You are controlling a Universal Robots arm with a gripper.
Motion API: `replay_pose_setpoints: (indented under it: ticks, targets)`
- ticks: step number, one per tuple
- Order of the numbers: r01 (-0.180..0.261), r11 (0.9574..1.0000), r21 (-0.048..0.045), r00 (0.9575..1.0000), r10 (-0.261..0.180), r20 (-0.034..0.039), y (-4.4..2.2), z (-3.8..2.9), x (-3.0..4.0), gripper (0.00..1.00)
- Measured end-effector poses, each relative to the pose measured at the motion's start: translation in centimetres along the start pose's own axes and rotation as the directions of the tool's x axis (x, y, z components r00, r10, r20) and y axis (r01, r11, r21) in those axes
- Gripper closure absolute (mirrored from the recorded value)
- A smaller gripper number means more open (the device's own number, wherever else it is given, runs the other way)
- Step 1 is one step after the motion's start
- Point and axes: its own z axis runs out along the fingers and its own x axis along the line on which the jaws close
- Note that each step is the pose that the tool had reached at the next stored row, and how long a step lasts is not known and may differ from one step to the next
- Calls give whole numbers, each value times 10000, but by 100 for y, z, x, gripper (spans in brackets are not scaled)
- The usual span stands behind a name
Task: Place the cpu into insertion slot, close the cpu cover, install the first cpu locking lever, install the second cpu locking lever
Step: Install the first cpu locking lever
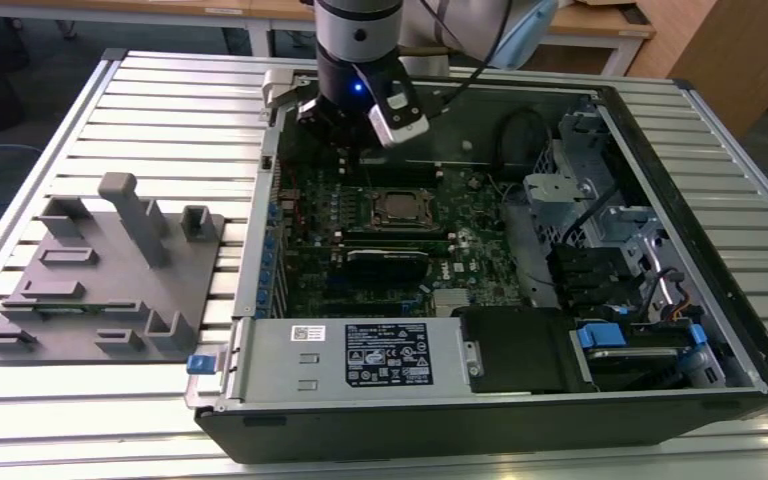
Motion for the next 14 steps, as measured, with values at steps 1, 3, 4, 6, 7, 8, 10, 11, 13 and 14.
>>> replay_pose_setpoints:
  ticks: [1, 3, 4, 6, 7, 8, 10, 11, 13, 14]
  targets:
    - [0, 10000, -83, 10000, 0, 1, -2, 1, 3, 90]
    - [-1, 9997, -255, 10000, 1, 4, -6, 3, 8, 90]
    - [-2, 9995, -324, 10000, 2, 7, -10, 5, 9, 90]
    - [-2, 9992, -405, 10000, 3, 9, -16, 19, 9, 90]
    - [-2, 9991, -429, 10000, 3, 10, -19, 30, 9, 90]
    - [-3, 9990, -448, 10000, 3, 10, -22, 40, 10, 90]
    - [-3, 9987, -513, 10000, 3, 8, -28, 51, 12, 90]
    - [-3, 9984, -574, 10000, 4, 11, -29, 56, 12, 90]
    - [-4, 9971, -755, 10000, 6, 14, -31, 61, 17, 90]
    - [-4, 9961, -880, 10000, 6, 18, -31, 62, 20, 90]
